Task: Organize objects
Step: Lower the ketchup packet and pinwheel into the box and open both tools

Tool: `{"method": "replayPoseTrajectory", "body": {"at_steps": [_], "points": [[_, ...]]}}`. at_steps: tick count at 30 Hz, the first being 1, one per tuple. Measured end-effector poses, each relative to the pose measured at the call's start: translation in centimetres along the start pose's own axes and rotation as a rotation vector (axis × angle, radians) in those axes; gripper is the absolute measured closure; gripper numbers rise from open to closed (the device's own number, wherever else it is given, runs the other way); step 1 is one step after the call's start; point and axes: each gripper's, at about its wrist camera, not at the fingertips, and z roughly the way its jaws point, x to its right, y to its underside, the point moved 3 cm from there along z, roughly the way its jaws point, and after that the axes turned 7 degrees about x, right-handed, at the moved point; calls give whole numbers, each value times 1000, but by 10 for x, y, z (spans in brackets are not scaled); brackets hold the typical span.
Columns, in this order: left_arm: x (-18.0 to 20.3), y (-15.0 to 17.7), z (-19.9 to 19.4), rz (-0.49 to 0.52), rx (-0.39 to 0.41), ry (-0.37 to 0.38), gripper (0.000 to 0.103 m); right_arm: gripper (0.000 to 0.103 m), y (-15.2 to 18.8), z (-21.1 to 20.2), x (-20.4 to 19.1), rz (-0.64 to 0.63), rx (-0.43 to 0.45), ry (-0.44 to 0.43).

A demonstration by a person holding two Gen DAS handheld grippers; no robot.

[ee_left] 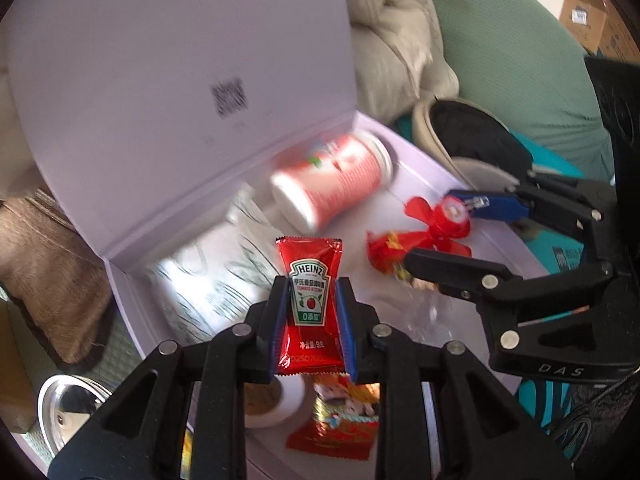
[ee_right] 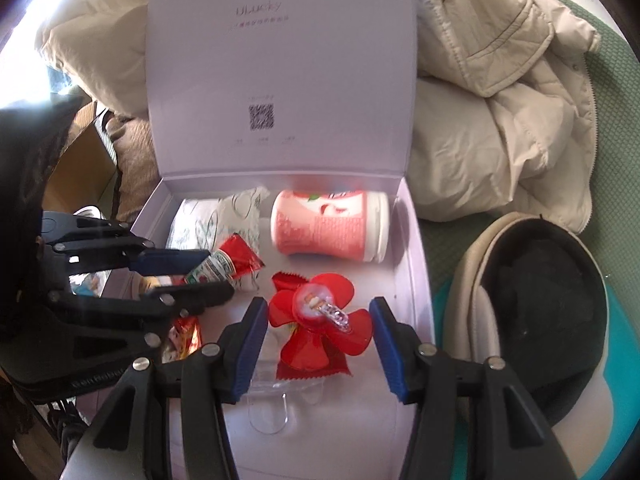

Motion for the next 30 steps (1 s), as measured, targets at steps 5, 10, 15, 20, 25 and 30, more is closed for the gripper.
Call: {"method": "replayPoseTrajectory", "body": {"at_steps": [5,10,15,20,25,30], "points": [[3,8,7,4,-41,14,81,49,4,1,1,8,-17,-9],[2,8,8,8,-26,-3,81,49,2,1,-1,2,-24,-9],[3,5,8,26,14,-25,81,49,1,0,-1,-2,-17,-13],[6,3,4,48,41,-26,81,49,0,-5,-4,-18,-5,-8],[8,3,-5,86,64,-31,81,49,-1,-5,-4,-33,-3,10],[13,0,-9,127,104,-45,81,49,-7,-8,-4,-55,34,49]]}}
